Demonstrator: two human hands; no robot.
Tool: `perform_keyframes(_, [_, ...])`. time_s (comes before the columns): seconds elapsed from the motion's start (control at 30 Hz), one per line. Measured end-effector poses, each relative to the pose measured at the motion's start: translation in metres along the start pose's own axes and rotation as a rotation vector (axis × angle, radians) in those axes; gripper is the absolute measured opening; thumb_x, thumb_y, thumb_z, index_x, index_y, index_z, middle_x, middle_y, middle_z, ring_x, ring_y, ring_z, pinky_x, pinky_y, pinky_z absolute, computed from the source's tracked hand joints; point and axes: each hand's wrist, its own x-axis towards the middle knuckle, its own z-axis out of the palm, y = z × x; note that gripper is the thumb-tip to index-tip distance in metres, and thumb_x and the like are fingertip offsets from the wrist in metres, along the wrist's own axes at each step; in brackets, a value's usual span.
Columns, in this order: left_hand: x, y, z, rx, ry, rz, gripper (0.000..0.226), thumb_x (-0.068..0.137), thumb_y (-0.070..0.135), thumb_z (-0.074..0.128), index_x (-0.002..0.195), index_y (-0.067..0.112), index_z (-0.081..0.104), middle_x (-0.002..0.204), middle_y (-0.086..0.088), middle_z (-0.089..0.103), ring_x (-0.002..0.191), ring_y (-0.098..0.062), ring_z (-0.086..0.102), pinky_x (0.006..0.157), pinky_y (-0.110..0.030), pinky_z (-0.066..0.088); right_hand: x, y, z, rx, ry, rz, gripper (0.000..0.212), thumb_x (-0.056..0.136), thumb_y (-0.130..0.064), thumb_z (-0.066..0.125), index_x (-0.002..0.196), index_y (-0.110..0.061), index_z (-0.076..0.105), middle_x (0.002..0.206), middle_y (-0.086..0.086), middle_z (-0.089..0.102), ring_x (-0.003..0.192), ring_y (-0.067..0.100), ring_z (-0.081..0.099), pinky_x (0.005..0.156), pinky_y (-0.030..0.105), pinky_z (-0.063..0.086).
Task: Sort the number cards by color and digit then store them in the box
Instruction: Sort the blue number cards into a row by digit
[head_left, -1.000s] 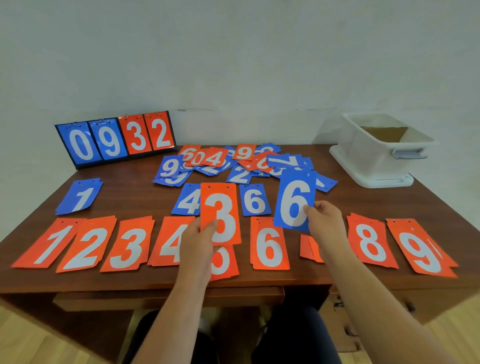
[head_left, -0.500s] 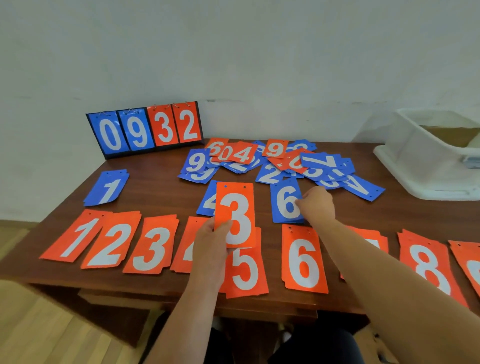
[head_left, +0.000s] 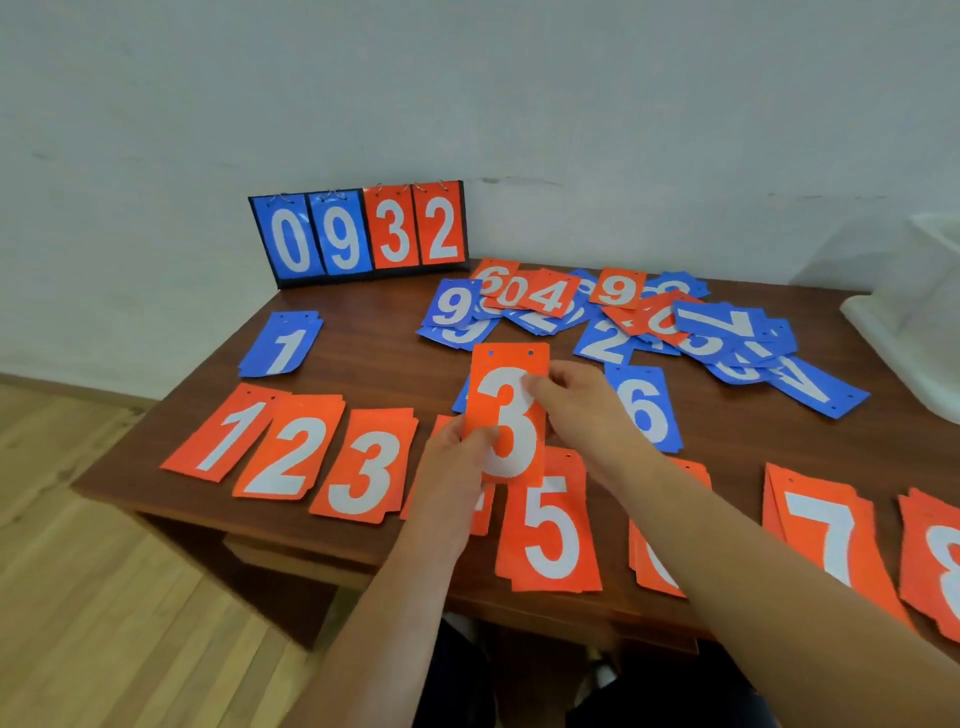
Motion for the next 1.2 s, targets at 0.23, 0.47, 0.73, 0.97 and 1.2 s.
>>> perform_keyframes(0.23, [0.006,0.025,-0.076,0.304,0.073,0.227,0.043,0.085,0.021,0.073,0.121,0.035,0.054,0.104,0.001,0.067,0.096,-0.015,0.066,0.08,-0.034,0.057,0.007,-0.009,0.056,-0.064,-0.003,-0.014,0.016,0.087,-0.019,0.07,0.097,-0.009,0.064,0.079,0.008,0.07,0.058,0.017,0.062,0.054,0.032,0.051])
perform_keyframes(0.47, [0.018,0.019,-0.149,1.005,0.2,0.438,0.036,0.096,0.019,0.061,0.132,0.025,0.061,0.128,0.004,0.062,0.116,-0.012,0.056,0.09,-0.017,0.039,0.018,-0.007,0.138,-0.42,-0.071,-0.106,0.01,0.094,-0.015,0.055,0.087,-0.012,0.048,0.081,0.002,0.052,0.072,0.019,0.053,0.051,0.025,0.033])
perform_keyframes(0.73, [0.03,-0.003,-0.164,1.305,0.223,0.49,0.03,0.1,0.031,0.053,0.128,0.03,0.063,0.13,0.0,0.049,0.125,-0.015,0.04,0.102,-0.027,0.04,0.018,0.006,0.16,-0.913,-0.039,-0.179,0.029,0.096,-0.028,0.055,0.118,-0.01,0.056,0.12,0.011,0.058,0.113,0.028,0.053,0.087,0.035,0.046])
perform_keyframes(0.97, [0.049,0.017,-0.158,1.19,0.238,0.52,0.024,0.096,0.032,0.059,0.119,0.027,0.066,0.128,0.002,0.047,0.123,-0.014,0.044,0.096,-0.025,0.04,0.031,-0.005,0.141,-0.837,0.114,-0.323,0.029,0.096,-0.034,0.052,0.111,-0.01,0.053,0.115,0.009,0.052,0.106,0.025,0.05,0.085,0.035,0.046])
perform_keyframes(1.2, [0.132,0.067,-0.112,1.114,0.165,0.542,0.009,0.09,0.021,0.061,0.097,0.021,0.066,0.103,0.001,0.054,0.1,-0.017,0.055,0.082,-0.025,0.042,0.099,-0.016,0.096,-0.883,0.145,-0.322,0.028,0.092,-0.03,0.053,0.106,-0.006,0.054,0.112,0.015,0.053,0.104,0.029,0.051,0.086,0.039,0.047])
